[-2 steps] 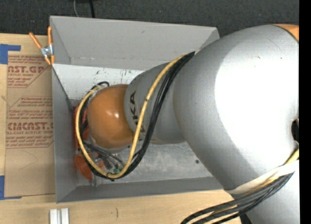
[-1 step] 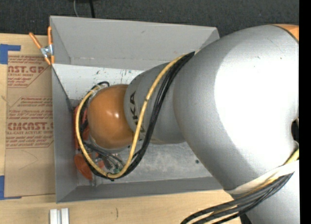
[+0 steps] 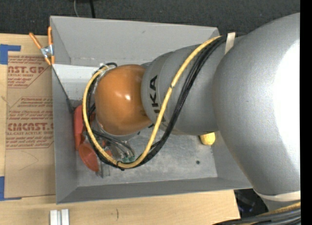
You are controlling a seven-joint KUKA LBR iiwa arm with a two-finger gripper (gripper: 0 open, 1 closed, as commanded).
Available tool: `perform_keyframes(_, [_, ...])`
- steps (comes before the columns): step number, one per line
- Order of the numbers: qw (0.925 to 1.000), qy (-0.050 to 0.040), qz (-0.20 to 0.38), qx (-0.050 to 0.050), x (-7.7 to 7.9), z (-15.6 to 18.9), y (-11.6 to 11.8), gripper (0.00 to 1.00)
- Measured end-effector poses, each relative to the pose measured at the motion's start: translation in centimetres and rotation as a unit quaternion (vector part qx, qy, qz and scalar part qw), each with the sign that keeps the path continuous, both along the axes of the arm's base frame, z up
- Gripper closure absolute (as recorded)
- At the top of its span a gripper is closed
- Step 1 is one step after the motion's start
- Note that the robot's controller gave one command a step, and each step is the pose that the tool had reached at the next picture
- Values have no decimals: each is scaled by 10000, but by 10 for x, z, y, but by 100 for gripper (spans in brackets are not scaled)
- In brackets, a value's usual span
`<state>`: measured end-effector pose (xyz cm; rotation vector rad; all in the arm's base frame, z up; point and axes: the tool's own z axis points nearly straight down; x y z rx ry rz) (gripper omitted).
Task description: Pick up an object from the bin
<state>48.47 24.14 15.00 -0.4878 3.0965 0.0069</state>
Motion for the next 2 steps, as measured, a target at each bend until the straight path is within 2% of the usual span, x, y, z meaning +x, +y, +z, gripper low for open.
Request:
perform_keyframes(1, [10000,1,0,0,0,0,0,100])
perform_keyframes(2, [10000,25,-65,-12,-1,53,-2,100])
